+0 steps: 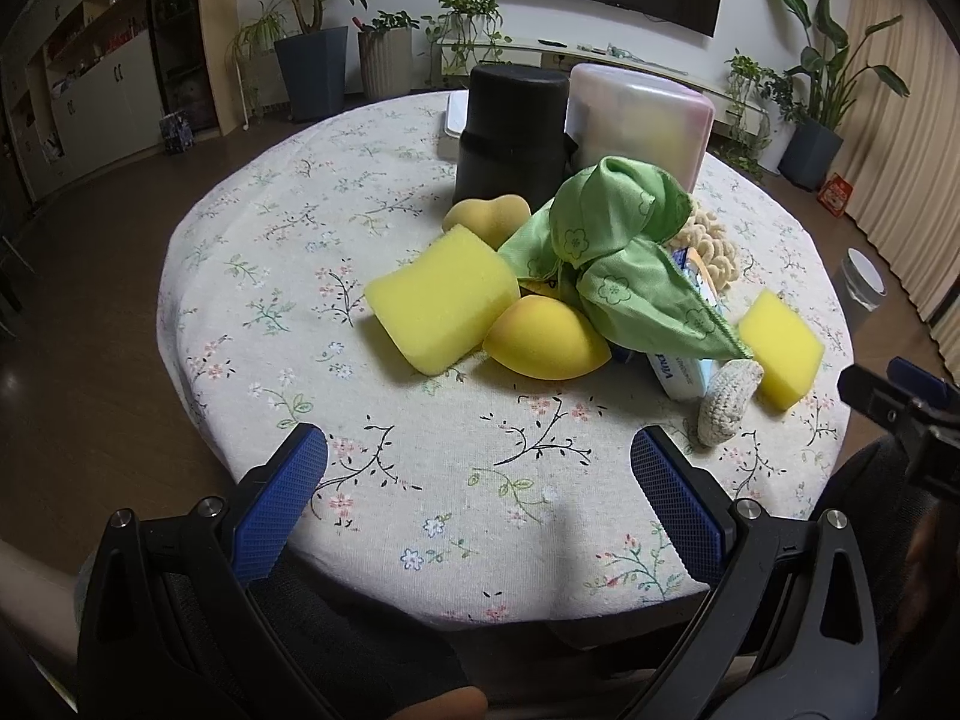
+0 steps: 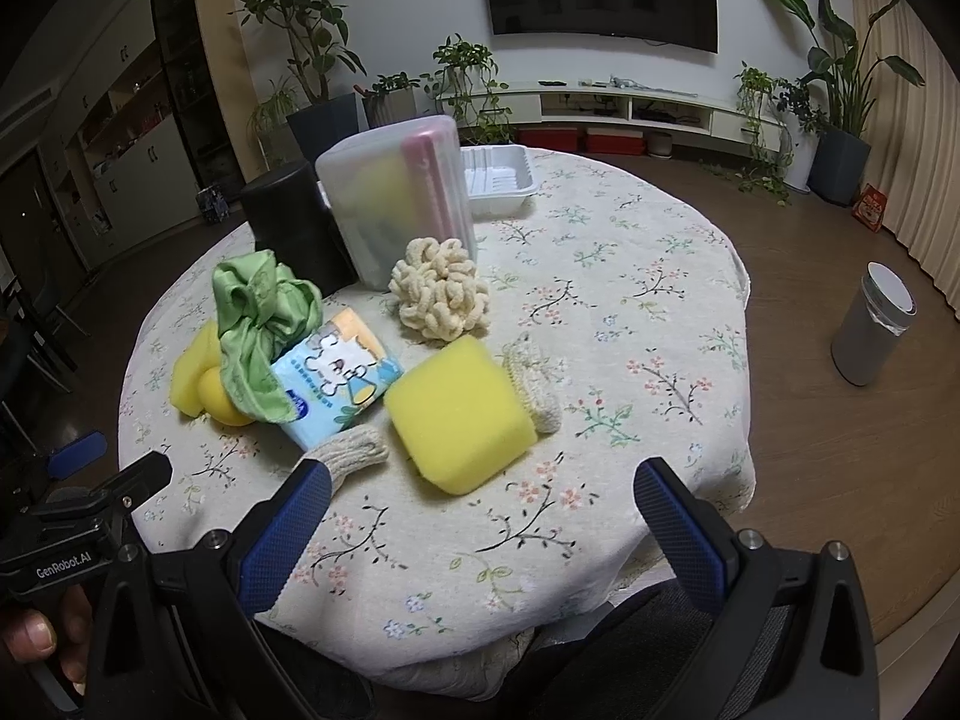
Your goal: Organize soft objects
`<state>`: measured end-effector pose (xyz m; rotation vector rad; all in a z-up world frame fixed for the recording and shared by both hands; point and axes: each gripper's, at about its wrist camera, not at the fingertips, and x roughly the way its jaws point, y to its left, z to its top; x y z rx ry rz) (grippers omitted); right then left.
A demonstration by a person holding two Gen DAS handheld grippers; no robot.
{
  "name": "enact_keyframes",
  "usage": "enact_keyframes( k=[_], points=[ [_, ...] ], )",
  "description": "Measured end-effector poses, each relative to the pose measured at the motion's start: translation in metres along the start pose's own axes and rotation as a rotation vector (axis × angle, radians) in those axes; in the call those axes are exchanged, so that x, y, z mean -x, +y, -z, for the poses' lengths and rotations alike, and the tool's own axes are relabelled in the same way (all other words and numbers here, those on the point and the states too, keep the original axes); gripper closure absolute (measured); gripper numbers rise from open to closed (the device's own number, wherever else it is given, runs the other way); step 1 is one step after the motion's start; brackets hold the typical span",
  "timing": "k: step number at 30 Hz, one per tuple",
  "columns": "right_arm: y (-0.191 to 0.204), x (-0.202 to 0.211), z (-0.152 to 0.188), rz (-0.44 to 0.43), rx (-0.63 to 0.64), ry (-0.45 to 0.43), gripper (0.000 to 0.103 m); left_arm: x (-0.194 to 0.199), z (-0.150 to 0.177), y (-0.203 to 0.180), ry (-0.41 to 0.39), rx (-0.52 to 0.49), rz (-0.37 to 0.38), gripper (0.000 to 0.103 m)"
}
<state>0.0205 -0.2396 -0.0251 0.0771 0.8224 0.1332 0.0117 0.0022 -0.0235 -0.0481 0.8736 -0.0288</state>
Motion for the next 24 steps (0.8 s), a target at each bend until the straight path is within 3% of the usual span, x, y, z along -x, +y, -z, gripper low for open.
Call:
enact_keyframes(
  k=[7,14,19,24],
  points=[
    [-0.005,-0.015,-0.010,-0.021,0.018,0.021,0.000,-0.017,-0.004,0.013,0.043,0.011,0.043,0.001],
    [-0.005,-0.040,-0.018,-0.041,0.036,0.075,0.000,-0.028,-0.005,0.025,0.032,0.054,0.079,0.001],
    [-0.009,-0.053,-0.021,-0.038,0.071,0.106,0.000,-0.040,-0.009,0.034,0.119,0.093,0.200,0.000],
    [-0.011,-0.059,-0.019,-0.093,0.072,0.142,0.004,-0.038,-0.026,0.044,0.109,0.081,0.185,0.000]
  ],
)
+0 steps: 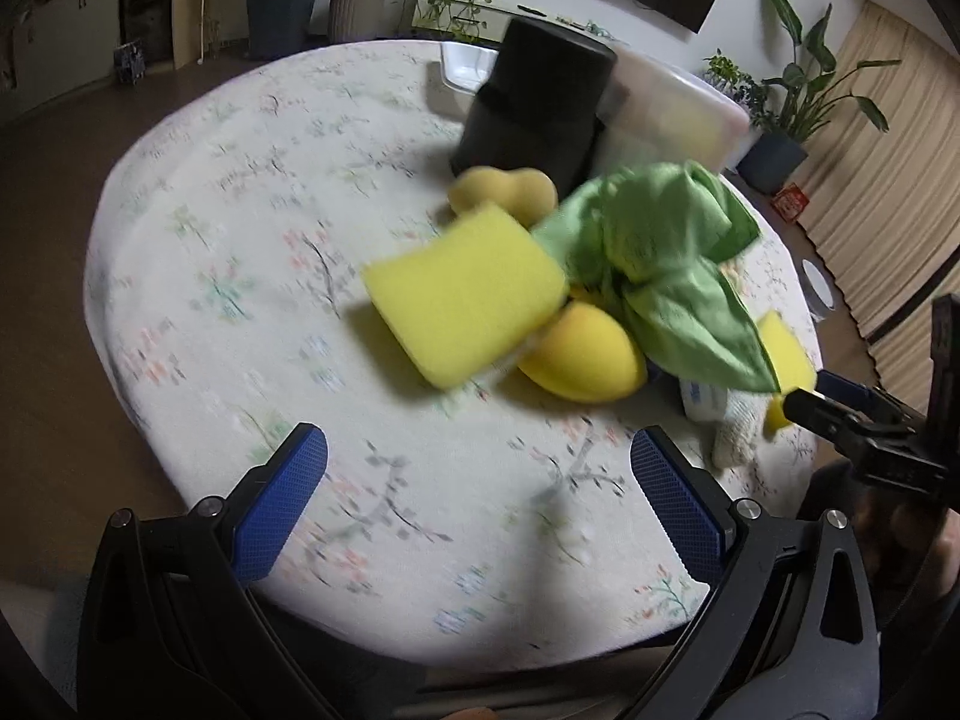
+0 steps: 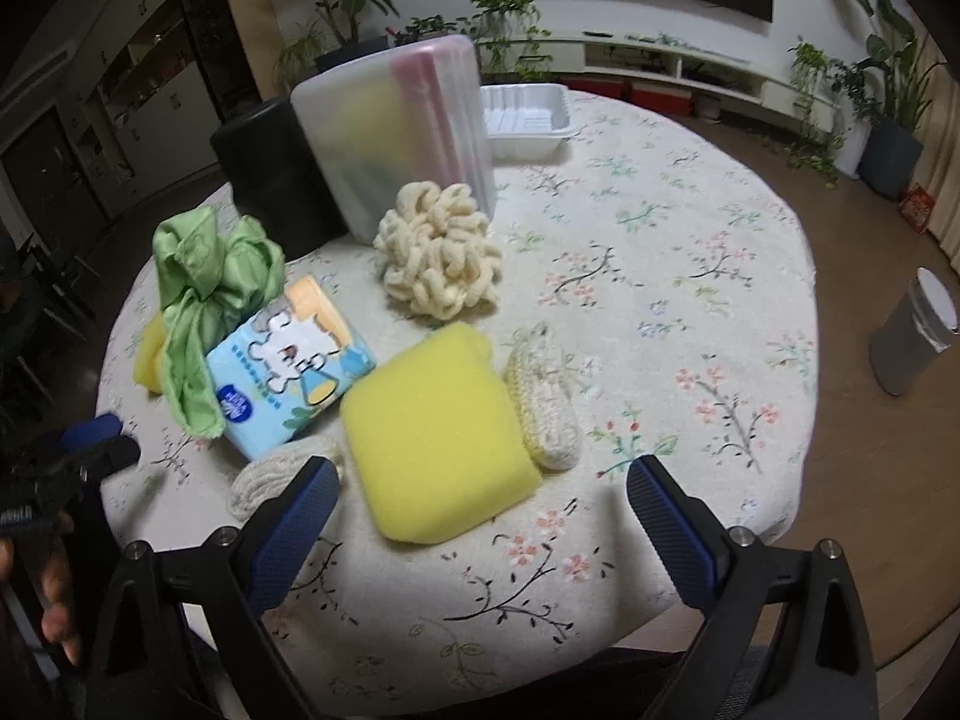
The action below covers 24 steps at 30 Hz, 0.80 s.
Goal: Organize soft objects
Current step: 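Grasp the yellow square sponge with the right tool while the left tool grasps another yellow sponge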
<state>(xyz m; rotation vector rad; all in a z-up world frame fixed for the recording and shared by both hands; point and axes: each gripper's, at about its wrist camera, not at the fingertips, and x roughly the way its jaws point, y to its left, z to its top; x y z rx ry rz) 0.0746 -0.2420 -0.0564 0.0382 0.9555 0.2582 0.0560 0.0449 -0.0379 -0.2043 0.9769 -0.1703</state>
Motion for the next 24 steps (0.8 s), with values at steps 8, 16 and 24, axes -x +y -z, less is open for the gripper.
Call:
enact_keyframes(
  k=[8,16,24],
  points=[
    [0.007,0.009,-0.016,-0.068,0.036,-0.003,0.005,-0.011,-0.024,0.009,0.019,-0.133,-0.042,0.000],
    [0.022,-0.007,-0.017,-0.041,0.126,0.027,0.008,-0.024,-0.039,0.007,0.071,-0.288,-0.036,0.000],
    [0.018,-0.021,-0.035,-0.040,0.212,0.045,0.014,-0.027,-0.047,0.011,0.073,-0.307,0.031,0.000]
  ],
)
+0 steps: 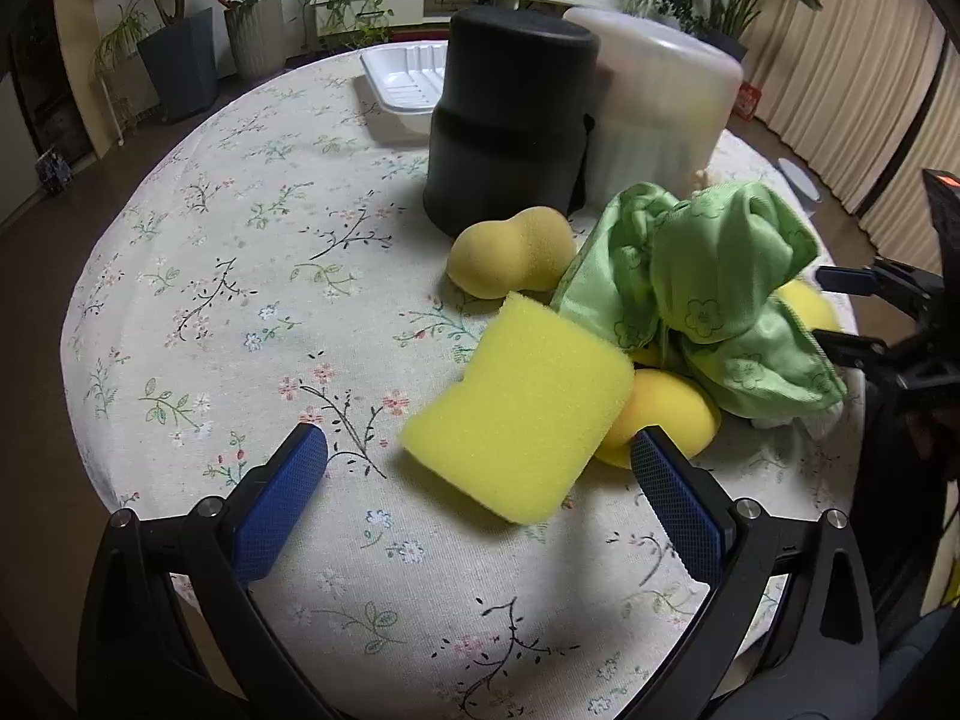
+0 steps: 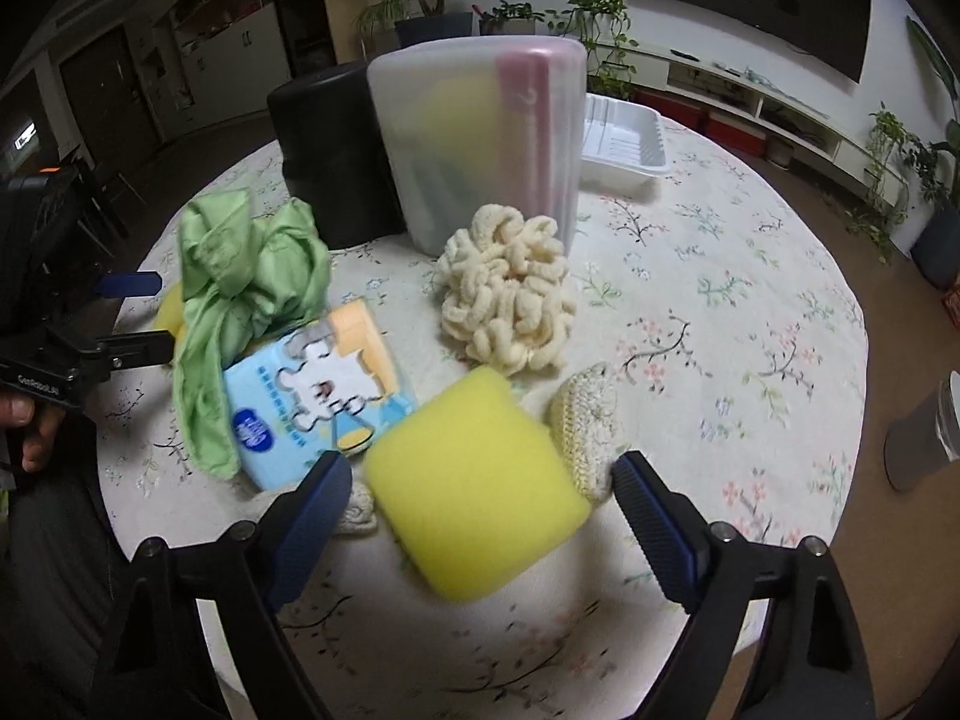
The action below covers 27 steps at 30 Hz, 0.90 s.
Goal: Organize soft objects
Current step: 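Grasp the yellow square sponge with the right tool while the left tool grasps another yellow sponge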
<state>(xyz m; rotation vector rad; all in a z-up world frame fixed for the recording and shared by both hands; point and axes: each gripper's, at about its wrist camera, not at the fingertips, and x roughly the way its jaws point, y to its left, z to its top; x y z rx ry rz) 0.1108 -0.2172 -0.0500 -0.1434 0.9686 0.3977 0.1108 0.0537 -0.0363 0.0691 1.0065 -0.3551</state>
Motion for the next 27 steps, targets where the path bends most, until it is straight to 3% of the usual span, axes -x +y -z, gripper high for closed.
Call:
enact_keyframes(
  k=[2,6,11,15,19,27],
  points=[
    [-0.004,0.000,-0.004,-0.021,0.007,0.015,0.020,0.006,0.002,-0.002,-0.017,-0.009,0.021,0.000],
    [0.004,0.006,0.001,-0.063,0.103,0.048,0.020,0.010,0.003,-0.008,-0.021,-0.050,0.071,0.000],
    [0.010,-0.001,0.012,-0.045,0.156,0.095,0.020,0.014,0.000,-0.010,-0.023,-0.108,0.049,0.000],
    [0.010,-0.014,0.005,-0.064,0.161,0.118,0.020,0.011,-0.005,-0.012,-0.026,-0.196,0.035,0.000],
    [0.013,-0.029,-0.005,-0.082,0.206,0.132,0.021,0.000,-0.009,-0.009,0.004,-0.222,0.053,0.000],
    [-0.002,-0.018,-0.002,-0.113,0.185,0.133,0.043,-0.011,-0.021,-0.009,0.022,-0.290,0.094,0.000]
  ],
)
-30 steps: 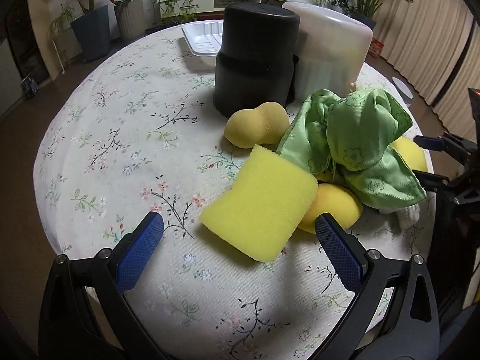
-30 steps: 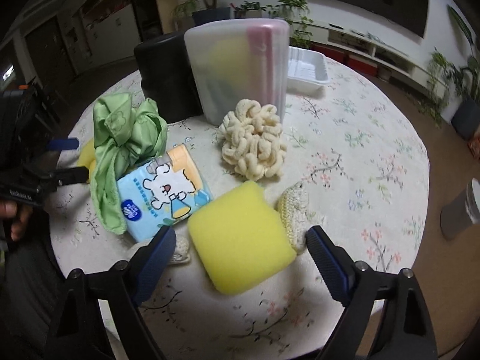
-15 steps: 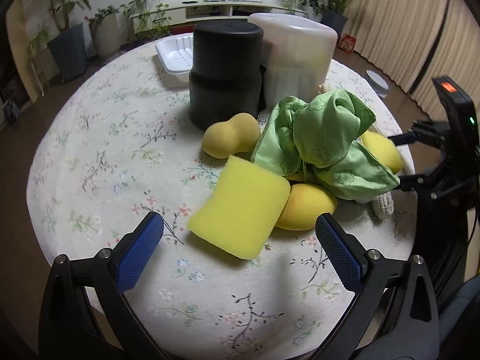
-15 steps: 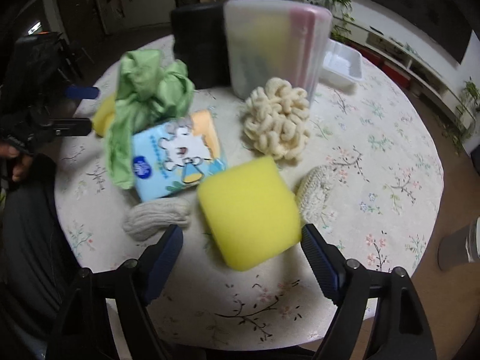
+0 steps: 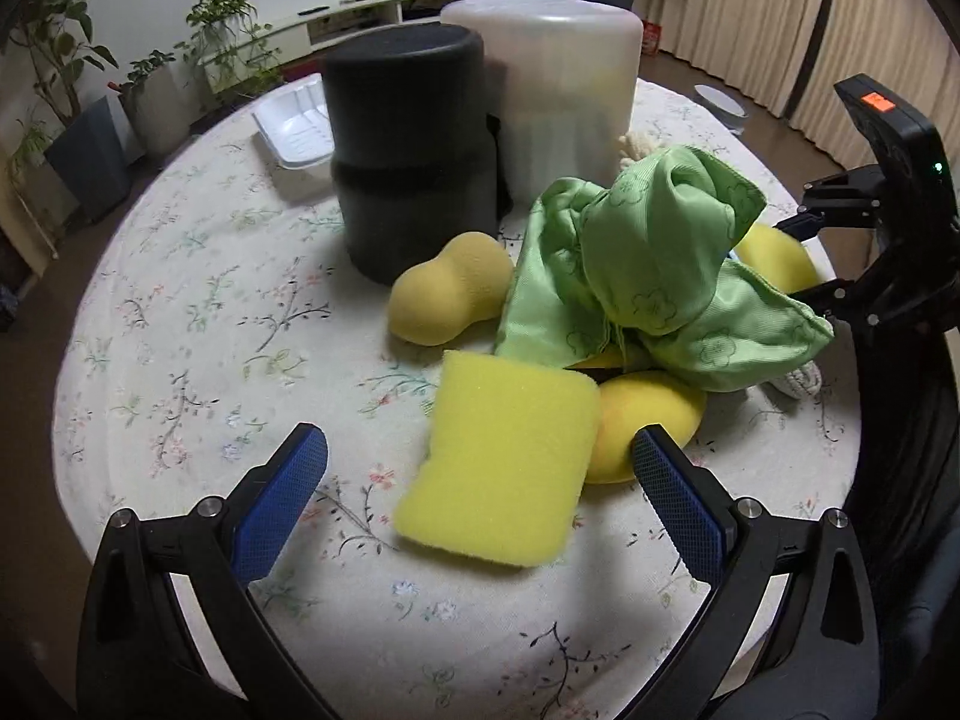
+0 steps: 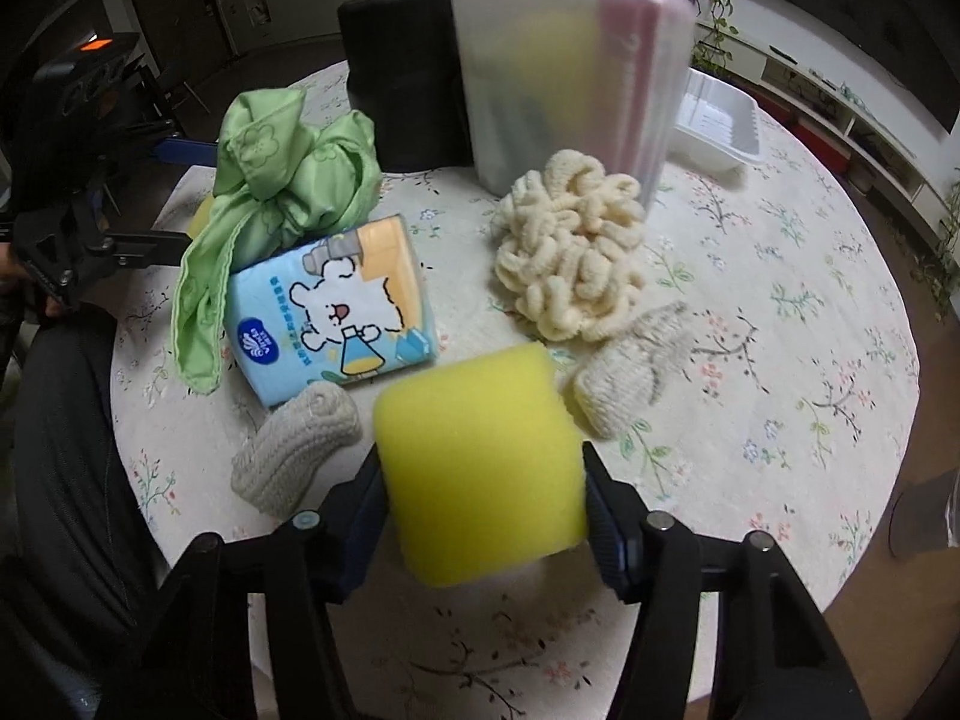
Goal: Organize soft objects
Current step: 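Grasp the yellow square sponge with the right tool while the left tool grasps another yellow sponge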
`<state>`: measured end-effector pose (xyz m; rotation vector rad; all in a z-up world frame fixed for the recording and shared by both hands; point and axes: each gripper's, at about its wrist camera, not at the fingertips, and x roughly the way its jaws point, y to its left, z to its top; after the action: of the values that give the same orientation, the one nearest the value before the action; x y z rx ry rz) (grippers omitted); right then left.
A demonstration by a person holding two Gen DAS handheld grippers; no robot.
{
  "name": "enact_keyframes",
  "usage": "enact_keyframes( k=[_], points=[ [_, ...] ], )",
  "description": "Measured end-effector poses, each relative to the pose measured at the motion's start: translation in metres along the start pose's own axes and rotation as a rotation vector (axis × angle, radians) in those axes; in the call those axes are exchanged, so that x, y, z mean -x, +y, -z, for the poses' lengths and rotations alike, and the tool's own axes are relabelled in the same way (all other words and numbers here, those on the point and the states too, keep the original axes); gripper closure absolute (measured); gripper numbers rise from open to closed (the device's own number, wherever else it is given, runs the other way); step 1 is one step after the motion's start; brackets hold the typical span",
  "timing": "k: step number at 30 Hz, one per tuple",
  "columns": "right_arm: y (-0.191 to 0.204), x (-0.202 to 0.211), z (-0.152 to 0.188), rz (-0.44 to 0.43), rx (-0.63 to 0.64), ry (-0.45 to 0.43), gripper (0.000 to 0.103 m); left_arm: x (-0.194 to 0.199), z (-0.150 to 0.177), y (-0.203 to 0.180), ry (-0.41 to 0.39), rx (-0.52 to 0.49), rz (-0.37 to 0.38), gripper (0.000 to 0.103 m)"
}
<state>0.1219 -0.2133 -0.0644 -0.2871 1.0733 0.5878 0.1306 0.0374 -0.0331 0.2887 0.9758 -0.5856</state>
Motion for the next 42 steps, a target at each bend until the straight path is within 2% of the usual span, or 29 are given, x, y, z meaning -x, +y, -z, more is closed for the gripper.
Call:
enact_keyframes(
  k=[4,6,10,14,17,20,23,26,28,31,33,35,36,42],
  points=[
    [0.003,0.001,0.003,0.010,0.023,0.003,0.043,0.001,-0.001,-0.001,0.010,-0.033,0.009,0.000],
    [0.004,0.001,0.004,0.000,0.018,-0.003,0.043,0.010,0.003,-0.003,0.009,-0.094,-0.023,0.000],
    [0.004,0.005,0.006,-0.013,0.004,-0.008,0.043,0.018,0.009,-0.001,0.027,-0.125,0.010,0.000],
    [0.006,0.004,0.004,-0.015,0.010,-0.004,0.043,-0.001,0.011,-0.016,0.090,-0.215,-0.015,0.000],
    [0.010,0.003,0.003,-0.010,0.013,0.000,0.043,-0.021,0.007,-0.022,0.123,-0.255,-0.064,0.000],
    [0.012,0.003,0.003,-0.009,0.007,0.001,0.043,-0.026,0.000,-0.010,0.110,-0.191,-0.021,0.001],
    [0.010,0.002,0.001,-0.011,0.000,0.002,0.043,-0.026,0.004,0.001,0.105,-0.121,0.054,0.008],
    [0.009,0.002,0.001,-0.014,0.000,0.001,0.043,-0.019,0.009,0.005,0.088,-0.099,0.049,0.016],
    [0.008,0.001,0.000,-0.015,-0.002,0.001,0.043,-0.014,0.010,0.010,0.077,-0.063,0.052,0.025],
    [0.008,0.001,0.000,-0.011,-0.004,0.002,0.043,-0.012,0.009,0.016,0.073,-0.024,0.061,0.026],
    [0.010,0.001,0.000,-0.005,-0.005,0.003,0.043,-0.014,0.008,0.014,0.079,-0.034,0.032,0.027],
    [0.011,0.001,0.000,0.000,-0.008,0.003,0.043,-0.012,0.007,0.012,0.077,-0.027,-0.001,0.039],
    [0.013,0.001,0.001,0.004,-0.010,0.004,0.043,-0.012,0.005,0.011,0.068,-0.008,-0.011,0.053],
    [0.018,0.001,0.004,0.016,-0.022,0.003,0.043,-0.008,0.005,0.013,0.060,0.052,-0.026,0.057]
  ],
)
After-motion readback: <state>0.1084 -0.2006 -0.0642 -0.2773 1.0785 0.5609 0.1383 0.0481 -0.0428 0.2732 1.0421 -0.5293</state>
